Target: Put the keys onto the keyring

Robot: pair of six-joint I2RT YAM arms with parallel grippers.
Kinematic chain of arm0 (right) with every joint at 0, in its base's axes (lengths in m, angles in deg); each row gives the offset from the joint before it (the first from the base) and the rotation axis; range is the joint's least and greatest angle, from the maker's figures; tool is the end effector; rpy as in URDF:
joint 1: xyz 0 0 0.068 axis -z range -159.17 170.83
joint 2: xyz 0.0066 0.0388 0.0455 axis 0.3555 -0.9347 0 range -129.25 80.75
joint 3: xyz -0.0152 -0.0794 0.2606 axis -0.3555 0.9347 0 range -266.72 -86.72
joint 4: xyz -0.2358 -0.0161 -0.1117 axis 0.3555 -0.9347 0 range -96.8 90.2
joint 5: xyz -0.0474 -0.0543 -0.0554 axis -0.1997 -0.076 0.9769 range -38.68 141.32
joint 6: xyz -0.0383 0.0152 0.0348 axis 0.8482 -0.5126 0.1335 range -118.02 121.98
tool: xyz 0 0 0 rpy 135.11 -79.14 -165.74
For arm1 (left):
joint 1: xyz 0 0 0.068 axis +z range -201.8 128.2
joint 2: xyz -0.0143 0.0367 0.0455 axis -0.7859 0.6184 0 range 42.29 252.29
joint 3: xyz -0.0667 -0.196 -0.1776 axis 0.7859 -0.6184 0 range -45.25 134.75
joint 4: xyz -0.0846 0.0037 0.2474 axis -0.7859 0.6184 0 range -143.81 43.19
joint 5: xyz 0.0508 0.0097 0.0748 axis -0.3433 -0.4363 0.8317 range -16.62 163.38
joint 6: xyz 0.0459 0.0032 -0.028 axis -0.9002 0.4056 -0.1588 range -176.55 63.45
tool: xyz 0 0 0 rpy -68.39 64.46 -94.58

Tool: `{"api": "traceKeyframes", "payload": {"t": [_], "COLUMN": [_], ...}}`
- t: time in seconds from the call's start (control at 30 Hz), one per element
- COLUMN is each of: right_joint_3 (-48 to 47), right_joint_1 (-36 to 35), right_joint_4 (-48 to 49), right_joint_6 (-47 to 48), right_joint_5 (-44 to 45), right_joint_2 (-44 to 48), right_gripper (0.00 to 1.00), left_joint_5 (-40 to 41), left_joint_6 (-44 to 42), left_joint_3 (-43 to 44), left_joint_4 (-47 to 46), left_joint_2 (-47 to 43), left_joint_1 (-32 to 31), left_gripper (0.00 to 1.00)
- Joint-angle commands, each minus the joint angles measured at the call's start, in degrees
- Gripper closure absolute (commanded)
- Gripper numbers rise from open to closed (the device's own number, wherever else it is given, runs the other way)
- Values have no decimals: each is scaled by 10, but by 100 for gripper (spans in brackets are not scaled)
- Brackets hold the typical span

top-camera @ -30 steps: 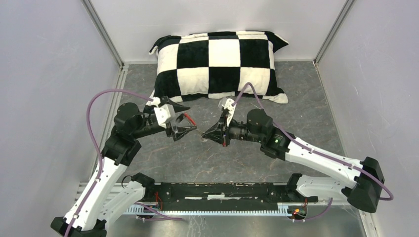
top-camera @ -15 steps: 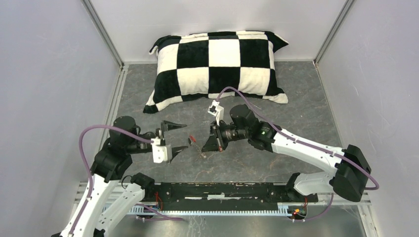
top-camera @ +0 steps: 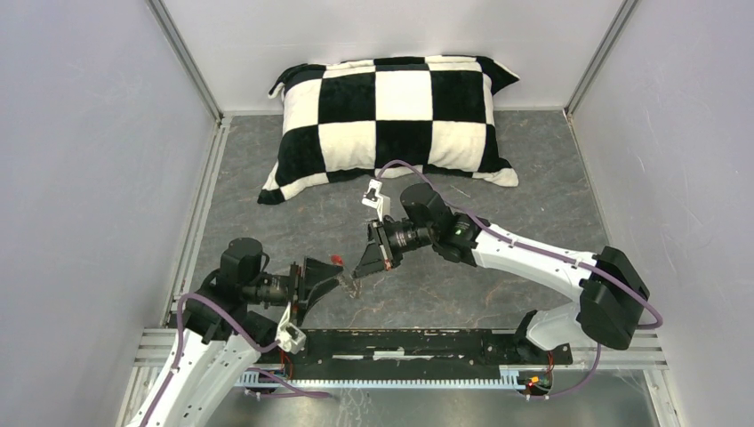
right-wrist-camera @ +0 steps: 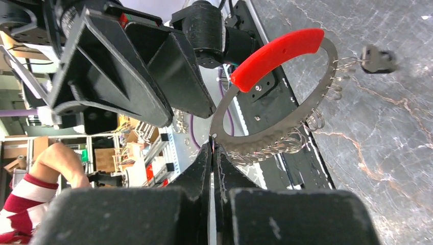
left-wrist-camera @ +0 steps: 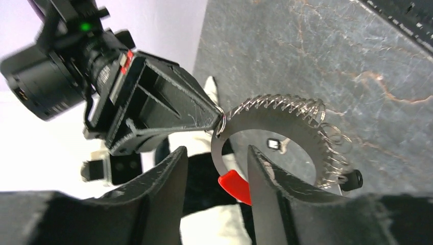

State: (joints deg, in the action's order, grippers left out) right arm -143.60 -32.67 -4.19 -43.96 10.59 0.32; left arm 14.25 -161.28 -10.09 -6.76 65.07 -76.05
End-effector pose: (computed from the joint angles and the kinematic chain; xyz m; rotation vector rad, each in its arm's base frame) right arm 0.1680 0.2661 0.2837 -0.6917 2.3551 1.6745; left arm 0.0595 -0.0603 0.2745 1.8476 0.2911 -0.1693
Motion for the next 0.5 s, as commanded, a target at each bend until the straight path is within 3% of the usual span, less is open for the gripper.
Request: {"api": "traceKeyframes", "payload": {"t": [0.0,0.27,0.47], "right_joint_3": [-22,-23,-11], "right_joint_1": [1,1,0], "right_joint_4": [78,115,128], "right_joint_6": [-45,-74,-76], "right_joint_5": [-34,-54,-59], "right_joint_2": [-6,-20,-21], "right_gripper": [99,99,99], "left_joint_5": [-48,-64,-58], "left_joint_6": [-135,-200,-120], "left_joint_3": [-19,-31,-40], "left_joint_4": [-28,-34,-115], "left_joint_2": [-22,-11,-21], "left_joint_1": [-1,-1,-1], "left_gripper": [49,68,72]}}
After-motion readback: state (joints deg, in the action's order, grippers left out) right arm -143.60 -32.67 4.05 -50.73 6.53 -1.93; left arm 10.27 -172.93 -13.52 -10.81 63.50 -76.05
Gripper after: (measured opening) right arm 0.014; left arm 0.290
